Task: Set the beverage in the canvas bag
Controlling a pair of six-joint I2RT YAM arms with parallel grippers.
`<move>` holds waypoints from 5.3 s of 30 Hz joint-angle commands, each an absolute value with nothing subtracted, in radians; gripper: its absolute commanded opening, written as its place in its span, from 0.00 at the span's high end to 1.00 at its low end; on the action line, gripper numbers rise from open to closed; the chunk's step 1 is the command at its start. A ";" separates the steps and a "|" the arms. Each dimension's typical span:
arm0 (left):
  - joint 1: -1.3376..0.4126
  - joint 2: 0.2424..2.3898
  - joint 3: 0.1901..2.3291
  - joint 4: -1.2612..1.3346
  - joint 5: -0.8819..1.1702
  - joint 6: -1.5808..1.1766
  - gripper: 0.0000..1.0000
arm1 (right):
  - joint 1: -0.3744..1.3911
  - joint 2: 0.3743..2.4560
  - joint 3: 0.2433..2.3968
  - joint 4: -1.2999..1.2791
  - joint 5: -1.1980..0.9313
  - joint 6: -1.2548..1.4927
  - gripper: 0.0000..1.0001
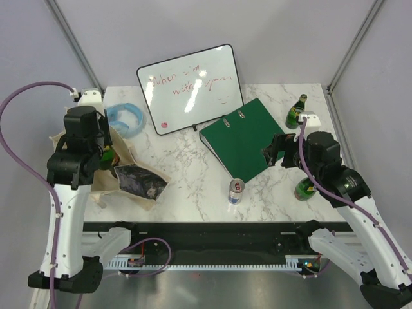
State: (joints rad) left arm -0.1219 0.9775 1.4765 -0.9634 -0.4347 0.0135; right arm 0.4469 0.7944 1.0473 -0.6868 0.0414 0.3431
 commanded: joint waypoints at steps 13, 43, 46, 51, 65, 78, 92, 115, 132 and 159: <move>-0.040 0.758 1.149 -0.559 -0.290 -0.127 0.98 | 0.459 0.787 1.042 -0.643 0.055 0.327 0.02; 0.104 0.722 0.890 -0.407 -0.181 -0.169 0.98 | 0.466 0.790 1.040 -0.641 0.063 0.327 0.02; 0.107 0.723 0.882 -0.402 -0.160 -0.183 0.98 | 0.466 0.792 1.040 -0.643 0.066 0.327 0.02; 0.107 0.713 0.844 -0.380 -0.121 -0.201 0.98 | 0.466 0.793 1.043 -0.643 0.067 0.327 0.02; 0.107 0.756 0.749 -0.322 -0.147 -0.236 0.98 | 0.468 0.811 1.058 -0.647 0.057 0.328 0.02; 0.107 0.779 0.724 -0.353 -0.135 -0.279 0.98 | 0.466 0.815 1.060 -0.646 0.058 0.328 0.02; 0.107 0.776 0.680 -0.365 -0.146 -0.353 0.66 | 0.468 0.807 1.051 -0.646 0.058 0.328 0.02; 0.107 0.729 0.764 -0.445 -0.155 -0.324 0.40 | 0.468 0.816 1.043 -0.634 0.054 0.331 0.02; 0.107 0.722 1.070 -0.598 -0.132 -0.311 0.00 | 0.468 0.842 1.061 -0.643 0.052 0.331 0.02; -0.622 1.023 1.404 -0.553 0.235 -0.175 0.04 | 0.258 1.221 1.454 -0.908 0.572 0.462 0.02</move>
